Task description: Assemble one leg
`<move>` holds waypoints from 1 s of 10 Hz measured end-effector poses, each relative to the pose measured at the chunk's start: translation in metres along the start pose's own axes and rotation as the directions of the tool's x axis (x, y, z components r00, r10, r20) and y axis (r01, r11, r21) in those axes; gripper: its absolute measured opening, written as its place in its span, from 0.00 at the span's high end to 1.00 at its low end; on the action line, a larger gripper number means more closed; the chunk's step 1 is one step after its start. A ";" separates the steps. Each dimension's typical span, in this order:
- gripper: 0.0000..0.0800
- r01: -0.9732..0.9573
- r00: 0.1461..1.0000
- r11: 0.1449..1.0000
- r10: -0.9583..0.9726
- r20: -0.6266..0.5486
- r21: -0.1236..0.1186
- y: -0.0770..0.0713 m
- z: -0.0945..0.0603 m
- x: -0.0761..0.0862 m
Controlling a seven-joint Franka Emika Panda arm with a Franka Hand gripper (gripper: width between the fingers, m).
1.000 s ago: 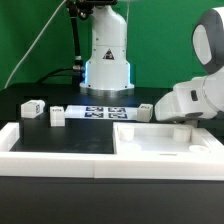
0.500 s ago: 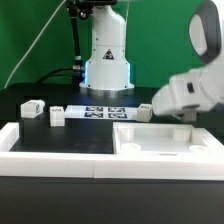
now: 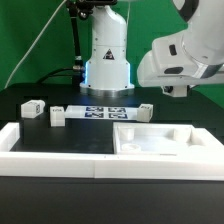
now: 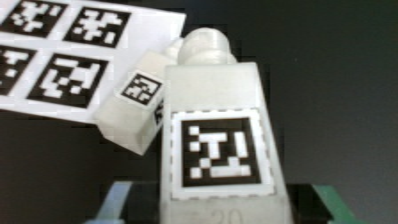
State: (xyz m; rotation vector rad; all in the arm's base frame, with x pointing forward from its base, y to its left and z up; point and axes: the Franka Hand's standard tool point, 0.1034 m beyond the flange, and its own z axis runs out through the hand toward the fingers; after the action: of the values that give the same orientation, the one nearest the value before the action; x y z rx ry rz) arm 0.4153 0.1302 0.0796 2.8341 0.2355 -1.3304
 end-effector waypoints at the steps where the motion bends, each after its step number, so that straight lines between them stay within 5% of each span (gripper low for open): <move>1: 0.64 -0.001 1.000 1.000 0.001 -0.007 0.001 0.000 -0.001 0.001; 3: 0.64 0.012 0.979 1.000 -0.012 -0.203 0.002 0.002 -0.014 0.016; 6: 0.63 0.018 0.916 1.000 -0.013 -0.401 0.008 0.013 -0.062 0.019; 10: 0.63 0.012 0.762 1.000 -0.011 -0.648 -0.003 0.016 -0.072 0.024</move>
Offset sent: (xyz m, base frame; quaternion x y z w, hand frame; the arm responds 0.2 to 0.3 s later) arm 0.0482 -0.0066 0.0139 0.0214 0.1541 -0.0310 0.9873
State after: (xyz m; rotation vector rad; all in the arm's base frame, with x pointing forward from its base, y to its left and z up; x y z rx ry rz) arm 0.4878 0.1224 0.1067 3.1769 0.2423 -0.2755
